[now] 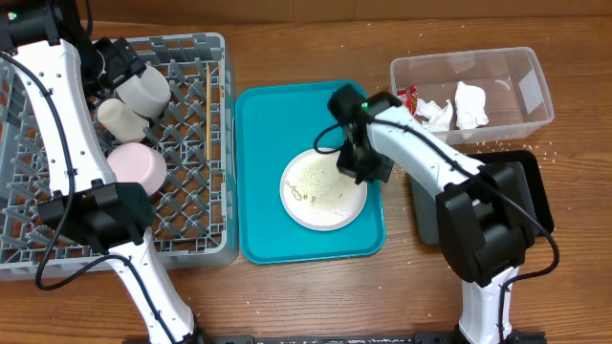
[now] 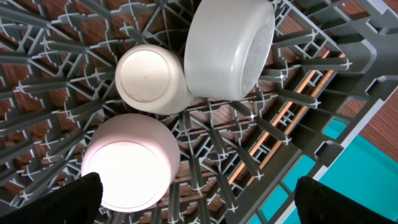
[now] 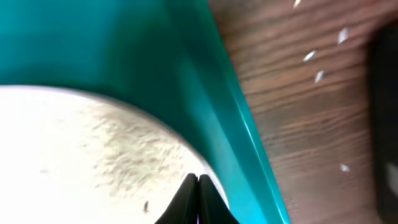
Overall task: Sort waste into correct bins and load items into the dishwasher
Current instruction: 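Move the right gripper over the white plate on the teal tray, then lower the right gripper to the plate's left rim and grasp it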
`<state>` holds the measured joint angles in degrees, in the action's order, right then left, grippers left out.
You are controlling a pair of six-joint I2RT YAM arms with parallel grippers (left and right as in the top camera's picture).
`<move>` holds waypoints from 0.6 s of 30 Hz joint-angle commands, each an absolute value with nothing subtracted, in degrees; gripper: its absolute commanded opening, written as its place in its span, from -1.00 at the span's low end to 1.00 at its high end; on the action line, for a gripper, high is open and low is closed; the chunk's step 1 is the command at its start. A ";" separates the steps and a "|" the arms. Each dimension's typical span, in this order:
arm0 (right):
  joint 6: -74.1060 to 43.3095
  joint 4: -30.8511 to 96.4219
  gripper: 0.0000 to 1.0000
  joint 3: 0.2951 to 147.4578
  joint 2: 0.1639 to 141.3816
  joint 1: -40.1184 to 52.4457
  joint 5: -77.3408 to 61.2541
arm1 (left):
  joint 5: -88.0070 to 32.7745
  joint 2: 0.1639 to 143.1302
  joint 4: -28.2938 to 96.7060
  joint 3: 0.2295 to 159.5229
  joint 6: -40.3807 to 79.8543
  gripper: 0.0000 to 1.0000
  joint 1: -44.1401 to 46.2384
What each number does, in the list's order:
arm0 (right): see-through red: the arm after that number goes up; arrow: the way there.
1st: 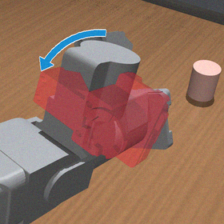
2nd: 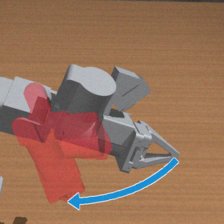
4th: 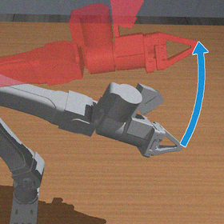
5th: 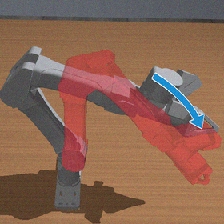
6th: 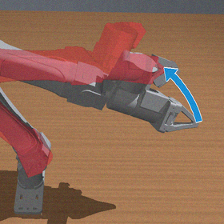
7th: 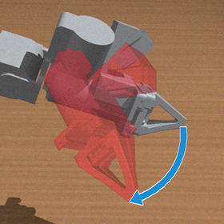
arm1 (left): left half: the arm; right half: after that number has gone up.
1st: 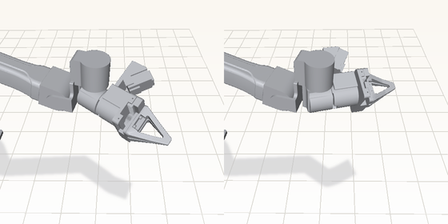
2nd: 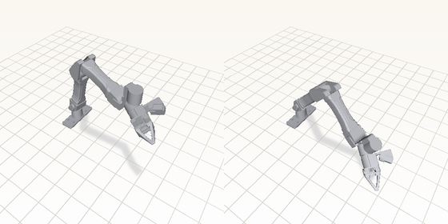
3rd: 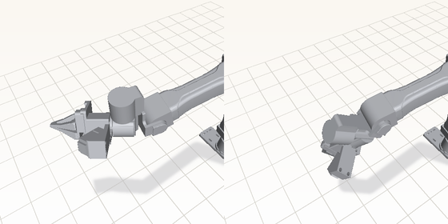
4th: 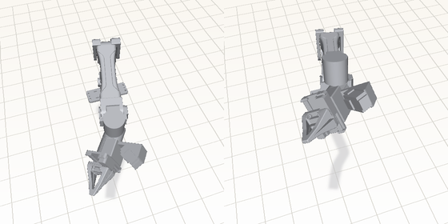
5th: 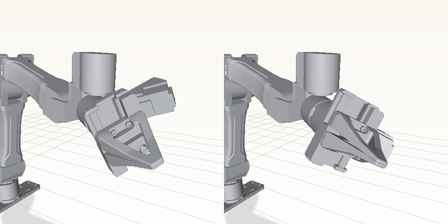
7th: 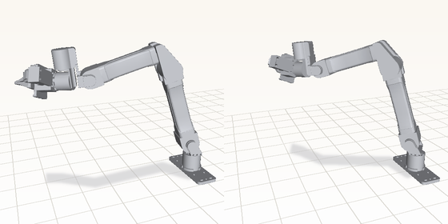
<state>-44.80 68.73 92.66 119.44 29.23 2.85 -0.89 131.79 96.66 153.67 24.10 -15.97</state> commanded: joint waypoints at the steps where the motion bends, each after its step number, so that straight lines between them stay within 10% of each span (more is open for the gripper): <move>1: -38.13 70.76 -0.85 98.87 117.58 29.89 0.32 | -1.10 129.99 96.79 154.39 25.12 1.00 -16.08; 4: -30.70 70.83 -0.57 102.45 117.43 31.09 -10.02 | -1.10 129.99 96.79 154.39 25.12 1.00 -16.08; 8: -28.47 67.79 0.45 102.94 117.51 34.39 -14.68 | -1.10 129.99 96.79 154.39 25.12 1.00 -16.08; 18: -34.96 62.30 0.54 102.04 121.08 47.86 0.32 | -1.10 129.99 96.82 154.39 25.12 1.00 -16.08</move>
<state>-31.94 62.39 101.91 119.57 44.97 -8.10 -0.89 131.79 96.68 153.67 24.10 -15.97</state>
